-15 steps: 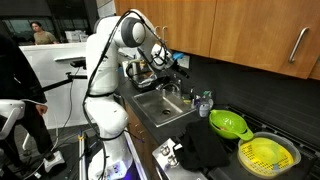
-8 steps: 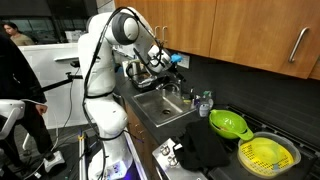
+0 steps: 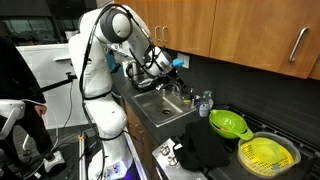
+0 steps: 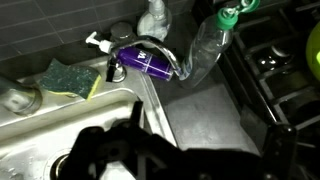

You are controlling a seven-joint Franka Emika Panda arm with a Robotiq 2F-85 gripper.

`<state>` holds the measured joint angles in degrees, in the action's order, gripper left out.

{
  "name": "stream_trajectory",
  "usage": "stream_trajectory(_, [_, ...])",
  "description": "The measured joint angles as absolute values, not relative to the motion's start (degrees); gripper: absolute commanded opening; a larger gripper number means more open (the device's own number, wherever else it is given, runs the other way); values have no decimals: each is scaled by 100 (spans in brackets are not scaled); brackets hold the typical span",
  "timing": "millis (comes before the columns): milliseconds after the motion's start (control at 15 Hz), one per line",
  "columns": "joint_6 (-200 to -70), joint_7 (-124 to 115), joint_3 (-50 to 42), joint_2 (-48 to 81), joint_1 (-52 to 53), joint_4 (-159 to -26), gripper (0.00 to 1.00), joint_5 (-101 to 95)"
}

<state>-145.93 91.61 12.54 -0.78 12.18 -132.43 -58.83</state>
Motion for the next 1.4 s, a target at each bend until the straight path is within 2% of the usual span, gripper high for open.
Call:
stream_trajectory(733, [-13881,13081,1175,-757,1274,-13576,100,-3719])
stream_trajectory(1067, [-13491,15126,946,-1086,1257,-13570,100,-3515])
stream_trajectory(1400, [-13993,14917,-705,-852,3217,-13976,100,-4418])
